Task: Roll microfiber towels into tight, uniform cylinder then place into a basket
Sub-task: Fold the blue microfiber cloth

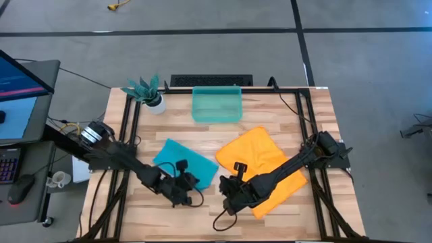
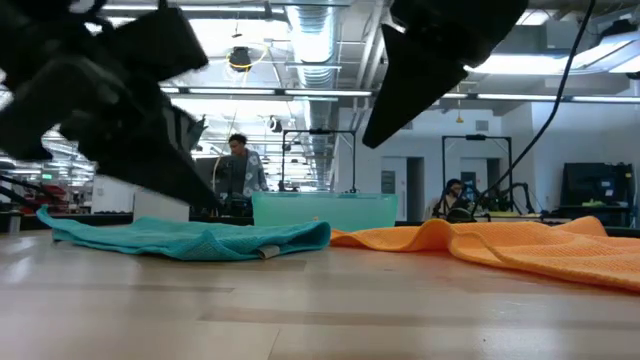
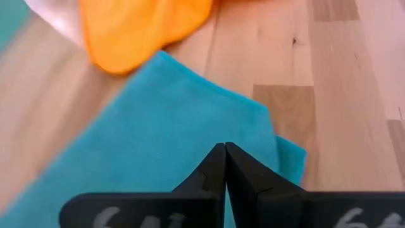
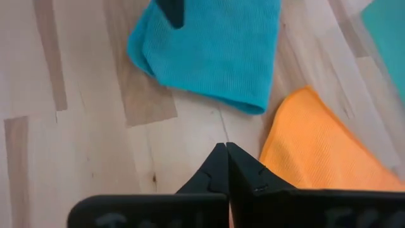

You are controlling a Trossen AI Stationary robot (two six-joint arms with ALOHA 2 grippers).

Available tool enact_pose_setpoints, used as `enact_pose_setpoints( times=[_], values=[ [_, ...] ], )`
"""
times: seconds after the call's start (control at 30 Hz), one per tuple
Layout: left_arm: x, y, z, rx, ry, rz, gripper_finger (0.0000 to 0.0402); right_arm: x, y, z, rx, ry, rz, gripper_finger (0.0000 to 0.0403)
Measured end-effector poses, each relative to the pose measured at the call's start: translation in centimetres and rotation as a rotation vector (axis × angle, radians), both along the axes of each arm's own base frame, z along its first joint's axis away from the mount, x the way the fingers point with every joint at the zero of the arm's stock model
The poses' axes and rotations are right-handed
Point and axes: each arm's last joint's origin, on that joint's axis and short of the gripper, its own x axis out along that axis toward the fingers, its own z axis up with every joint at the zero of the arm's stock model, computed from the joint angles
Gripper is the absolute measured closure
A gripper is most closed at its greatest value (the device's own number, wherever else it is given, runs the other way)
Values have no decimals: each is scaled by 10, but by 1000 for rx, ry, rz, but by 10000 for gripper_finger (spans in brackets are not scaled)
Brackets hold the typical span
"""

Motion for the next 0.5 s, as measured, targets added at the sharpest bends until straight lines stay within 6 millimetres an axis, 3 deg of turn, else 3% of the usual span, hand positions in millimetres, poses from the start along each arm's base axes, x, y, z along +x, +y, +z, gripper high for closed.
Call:
enact_pose_setpoints(
  times=[0.2, 0.3, 0.5],
  values=[
    [9, -15, -24, -18, 54, 3, 401, -3, 6, 0, -13, -29, -6, 390],
    [13, -26, -24, -63, 89, -51, 401, -2, 7, 1, -8, -37, -5, 391],
    [2, -50, -10, -17, 277, -241, 401, 5, 1, -4, -5, -52, -31, 387]
  ],
)
